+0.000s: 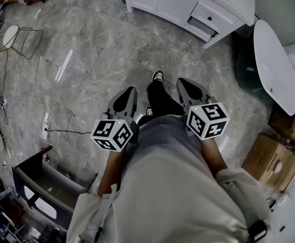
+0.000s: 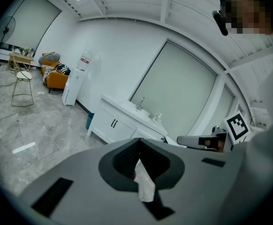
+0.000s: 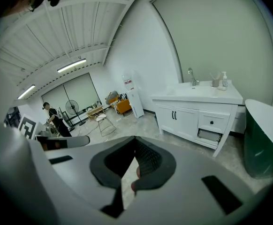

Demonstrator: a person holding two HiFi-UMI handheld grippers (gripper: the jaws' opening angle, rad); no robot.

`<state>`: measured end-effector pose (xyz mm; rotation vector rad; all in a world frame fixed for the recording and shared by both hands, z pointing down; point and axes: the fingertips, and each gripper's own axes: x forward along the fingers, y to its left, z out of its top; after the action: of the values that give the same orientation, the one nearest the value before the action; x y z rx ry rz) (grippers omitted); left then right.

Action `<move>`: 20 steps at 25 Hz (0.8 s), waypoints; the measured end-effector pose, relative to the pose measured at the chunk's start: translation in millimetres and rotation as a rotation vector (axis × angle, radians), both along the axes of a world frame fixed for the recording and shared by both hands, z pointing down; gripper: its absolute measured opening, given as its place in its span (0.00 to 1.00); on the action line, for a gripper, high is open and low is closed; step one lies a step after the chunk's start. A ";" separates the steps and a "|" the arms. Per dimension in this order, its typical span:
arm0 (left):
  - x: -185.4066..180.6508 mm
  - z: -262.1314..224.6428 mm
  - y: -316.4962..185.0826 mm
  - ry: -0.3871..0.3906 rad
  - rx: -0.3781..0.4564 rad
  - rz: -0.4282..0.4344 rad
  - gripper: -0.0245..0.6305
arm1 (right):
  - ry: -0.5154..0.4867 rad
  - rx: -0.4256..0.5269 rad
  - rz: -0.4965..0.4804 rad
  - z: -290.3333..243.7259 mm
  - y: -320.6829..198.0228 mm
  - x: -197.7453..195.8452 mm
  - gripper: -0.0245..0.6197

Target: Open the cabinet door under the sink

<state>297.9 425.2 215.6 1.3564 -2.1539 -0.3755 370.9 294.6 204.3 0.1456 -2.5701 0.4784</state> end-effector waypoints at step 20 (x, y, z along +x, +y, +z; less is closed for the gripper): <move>-163.0 -4.3 -104.8 -0.022 -0.044 0.009 0.04 | -0.011 -0.045 0.011 15.8 -116.5 -163.4 0.05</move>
<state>134.9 320.3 211.3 1.3509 -2.1606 -0.3088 207.5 178.0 220.1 0.1408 -2.5684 0.5424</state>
